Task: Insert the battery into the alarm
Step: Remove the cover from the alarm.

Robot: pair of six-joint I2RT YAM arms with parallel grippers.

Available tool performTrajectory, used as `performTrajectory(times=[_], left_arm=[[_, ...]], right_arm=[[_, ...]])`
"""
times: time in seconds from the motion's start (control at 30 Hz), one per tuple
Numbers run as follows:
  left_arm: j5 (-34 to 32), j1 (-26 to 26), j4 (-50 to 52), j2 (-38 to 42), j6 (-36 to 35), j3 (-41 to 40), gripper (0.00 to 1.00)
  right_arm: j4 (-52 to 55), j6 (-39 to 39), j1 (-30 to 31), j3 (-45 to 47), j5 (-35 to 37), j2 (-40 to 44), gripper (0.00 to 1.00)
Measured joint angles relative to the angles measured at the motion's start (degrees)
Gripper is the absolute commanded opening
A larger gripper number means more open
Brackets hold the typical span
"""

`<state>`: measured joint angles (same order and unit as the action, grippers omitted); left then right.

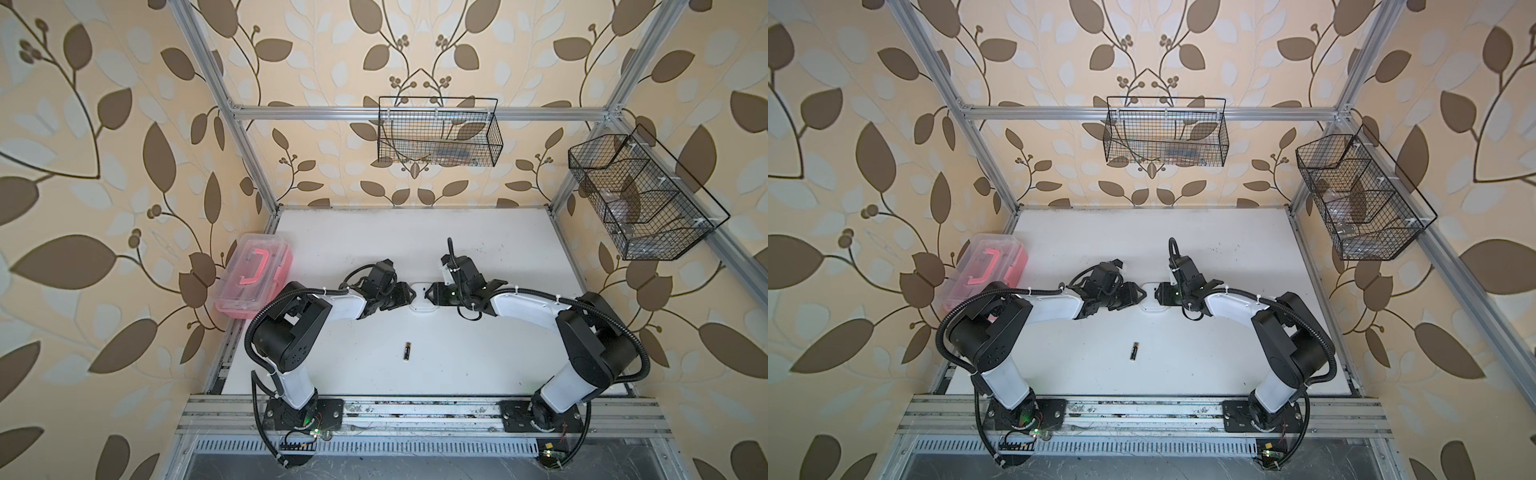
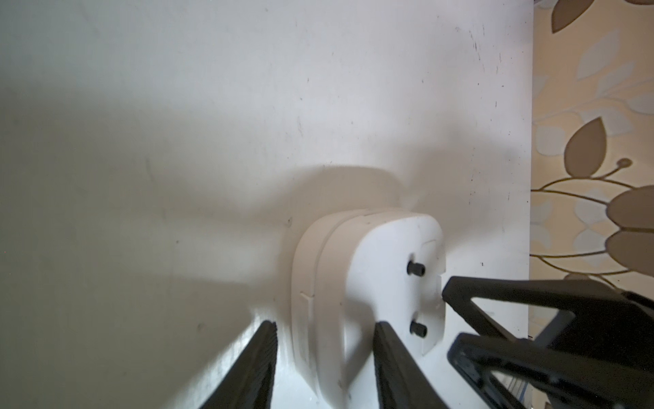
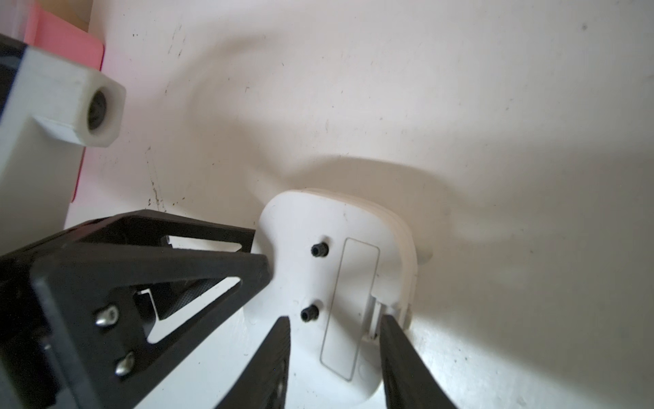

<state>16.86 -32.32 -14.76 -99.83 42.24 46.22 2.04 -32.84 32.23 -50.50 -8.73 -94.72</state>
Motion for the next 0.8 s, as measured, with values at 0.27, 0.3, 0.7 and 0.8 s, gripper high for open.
performTrajectory(times=[0.27,0.3,0.7,0.8], left_arm=[[0.4,0.0,-0.3,-0.2,0.2,0.2,0.43],[0.5,0.0,-0.4,-0.4,0.2,0.3,0.43],[1.0,0.0,-1.2,-1.5,0.4,1.2,0.37],[0.9,0.1,-1.3,-1.8,0.6,1.5,0.37]], right_arm=[[-2.4,-0.7,-0.2,0.2,-0.3,-1.1,0.39],[-2.6,-0.8,-0.2,0.2,-0.3,-1.2,0.38],[-4.2,-3.6,-1.3,0.4,-1.6,-2.0,0.23],[-4.3,-4.0,-1.4,0.4,-1.3,-2.2,0.2]])
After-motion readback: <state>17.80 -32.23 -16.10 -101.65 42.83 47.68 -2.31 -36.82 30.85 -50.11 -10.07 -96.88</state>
